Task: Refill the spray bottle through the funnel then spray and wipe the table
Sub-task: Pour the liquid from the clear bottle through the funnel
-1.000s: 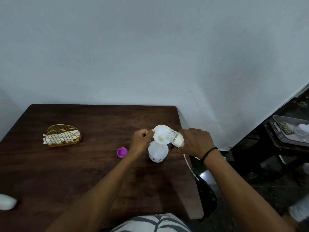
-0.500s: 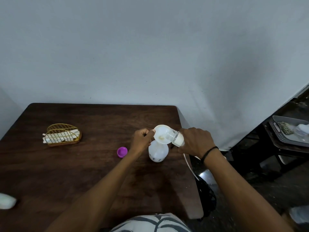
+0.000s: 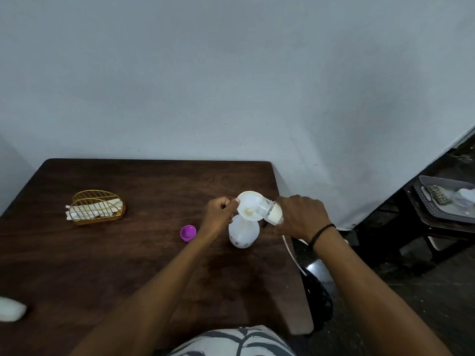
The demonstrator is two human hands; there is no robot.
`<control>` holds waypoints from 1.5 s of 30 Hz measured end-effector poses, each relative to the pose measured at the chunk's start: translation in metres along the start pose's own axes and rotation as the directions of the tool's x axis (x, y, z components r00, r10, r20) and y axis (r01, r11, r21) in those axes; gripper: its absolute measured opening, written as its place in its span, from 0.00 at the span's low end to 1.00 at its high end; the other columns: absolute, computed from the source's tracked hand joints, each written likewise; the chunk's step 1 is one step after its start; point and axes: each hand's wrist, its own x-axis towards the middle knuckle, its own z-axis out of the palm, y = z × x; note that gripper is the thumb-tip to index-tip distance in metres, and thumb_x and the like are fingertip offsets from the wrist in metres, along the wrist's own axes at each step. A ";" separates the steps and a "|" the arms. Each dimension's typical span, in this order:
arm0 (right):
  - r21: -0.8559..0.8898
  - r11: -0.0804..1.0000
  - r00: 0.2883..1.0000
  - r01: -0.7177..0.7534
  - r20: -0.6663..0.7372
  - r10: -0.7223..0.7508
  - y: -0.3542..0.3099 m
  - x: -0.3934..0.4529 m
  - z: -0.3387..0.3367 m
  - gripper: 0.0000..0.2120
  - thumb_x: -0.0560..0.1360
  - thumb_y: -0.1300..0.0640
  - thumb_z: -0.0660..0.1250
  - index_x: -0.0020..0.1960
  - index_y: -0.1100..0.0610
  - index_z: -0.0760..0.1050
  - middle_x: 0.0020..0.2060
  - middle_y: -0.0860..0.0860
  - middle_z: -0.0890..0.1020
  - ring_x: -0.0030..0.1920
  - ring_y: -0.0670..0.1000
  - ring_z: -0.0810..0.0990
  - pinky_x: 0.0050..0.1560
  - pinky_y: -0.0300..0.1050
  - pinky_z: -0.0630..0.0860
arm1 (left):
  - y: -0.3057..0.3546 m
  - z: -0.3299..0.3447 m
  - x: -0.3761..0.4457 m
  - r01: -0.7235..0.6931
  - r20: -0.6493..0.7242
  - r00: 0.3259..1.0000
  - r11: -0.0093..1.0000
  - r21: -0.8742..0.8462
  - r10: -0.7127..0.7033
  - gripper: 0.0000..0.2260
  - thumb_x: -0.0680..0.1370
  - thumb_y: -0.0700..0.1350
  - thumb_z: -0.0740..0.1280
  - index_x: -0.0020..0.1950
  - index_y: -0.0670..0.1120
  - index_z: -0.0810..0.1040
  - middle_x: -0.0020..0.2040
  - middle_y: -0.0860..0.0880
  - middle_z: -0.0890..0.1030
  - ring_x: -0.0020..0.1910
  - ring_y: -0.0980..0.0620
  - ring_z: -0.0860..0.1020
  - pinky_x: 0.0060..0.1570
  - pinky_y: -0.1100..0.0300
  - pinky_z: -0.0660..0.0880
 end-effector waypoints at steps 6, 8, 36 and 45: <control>0.006 1.000 1.000 -0.002 -0.008 0.002 -0.001 -0.001 0.000 0.27 0.67 0.40 0.70 0.63 0.47 0.73 0.52 0.51 0.81 0.51 0.56 0.82 0.43 0.45 0.70 | 0.000 0.001 0.001 -0.007 0.003 1.000 1.000 0.006 0.007 0.18 0.79 0.46 0.69 0.29 0.47 0.72 0.23 0.55 0.76 0.24 0.59 0.74 0.32 0.59 0.73; 0.006 1.000 1.000 -0.003 -0.012 0.003 -0.001 -0.001 0.000 0.26 0.67 0.40 0.70 0.63 0.47 0.74 0.52 0.51 0.82 0.51 0.56 0.82 0.43 0.44 0.69 | -0.001 0.001 0.001 -0.008 -0.001 1.000 1.000 0.009 0.008 0.18 0.78 0.47 0.69 0.29 0.46 0.72 0.23 0.54 0.76 0.24 0.58 0.74 0.33 0.58 0.73; -0.046 0.999 0.996 -0.008 0.090 0.012 -0.007 -0.002 -0.016 0.24 0.69 0.41 0.71 0.62 0.50 0.74 0.54 0.52 0.81 0.52 0.55 0.82 0.45 0.44 0.69 | 0.004 0.001 -0.001 0.014 -0.015 1.000 1.000 0.000 -0.014 0.18 0.78 0.46 0.69 0.28 0.46 0.72 0.24 0.54 0.76 0.24 0.58 0.73 0.32 0.59 0.73; -0.042 0.999 0.998 0.011 0.069 -0.008 -0.007 0.000 -0.015 0.24 0.70 0.40 0.70 0.62 0.50 0.74 0.54 0.51 0.81 0.52 0.55 0.82 0.45 0.44 0.69 | 0.004 0.001 0.000 0.013 -0.017 1.000 1.000 0.023 -0.013 0.18 0.78 0.46 0.69 0.29 0.45 0.72 0.25 0.54 0.76 0.23 0.59 0.73 0.33 0.59 0.74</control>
